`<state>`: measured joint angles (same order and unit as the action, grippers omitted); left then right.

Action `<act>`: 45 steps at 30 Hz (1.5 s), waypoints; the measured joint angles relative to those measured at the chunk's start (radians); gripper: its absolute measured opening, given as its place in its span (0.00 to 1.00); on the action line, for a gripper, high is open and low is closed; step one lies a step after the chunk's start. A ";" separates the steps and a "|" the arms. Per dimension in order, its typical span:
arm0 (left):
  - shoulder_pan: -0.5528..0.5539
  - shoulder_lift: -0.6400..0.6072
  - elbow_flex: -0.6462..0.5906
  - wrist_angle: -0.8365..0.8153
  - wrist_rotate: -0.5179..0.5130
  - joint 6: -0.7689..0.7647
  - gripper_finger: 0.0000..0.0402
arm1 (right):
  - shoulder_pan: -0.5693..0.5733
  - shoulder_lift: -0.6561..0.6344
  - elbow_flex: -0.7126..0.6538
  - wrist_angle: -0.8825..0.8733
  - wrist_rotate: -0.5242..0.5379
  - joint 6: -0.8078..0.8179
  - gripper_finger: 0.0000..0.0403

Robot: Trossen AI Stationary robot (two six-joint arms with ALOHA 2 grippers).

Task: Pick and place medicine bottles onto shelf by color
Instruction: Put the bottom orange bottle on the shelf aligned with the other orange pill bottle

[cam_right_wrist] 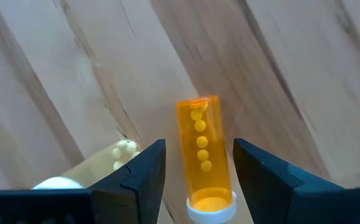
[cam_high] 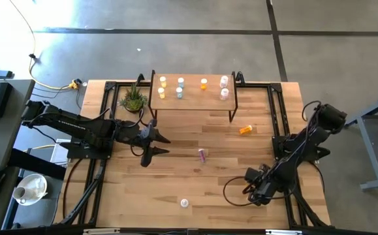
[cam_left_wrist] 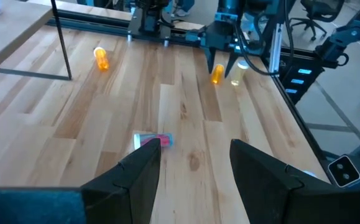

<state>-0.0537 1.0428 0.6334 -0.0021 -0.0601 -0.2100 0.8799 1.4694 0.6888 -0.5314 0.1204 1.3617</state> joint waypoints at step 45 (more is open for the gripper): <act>-0.001 0.000 0.000 0.000 0.003 -0.236 0.46 | -0.227 0.051 0.403 -0.306 0.368 -0.652 0.19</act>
<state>-0.0544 1.0428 0.6334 -0.0021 -0.0567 -0.4461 0.6529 1.5208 1.0914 -0.8376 0.4886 0.7095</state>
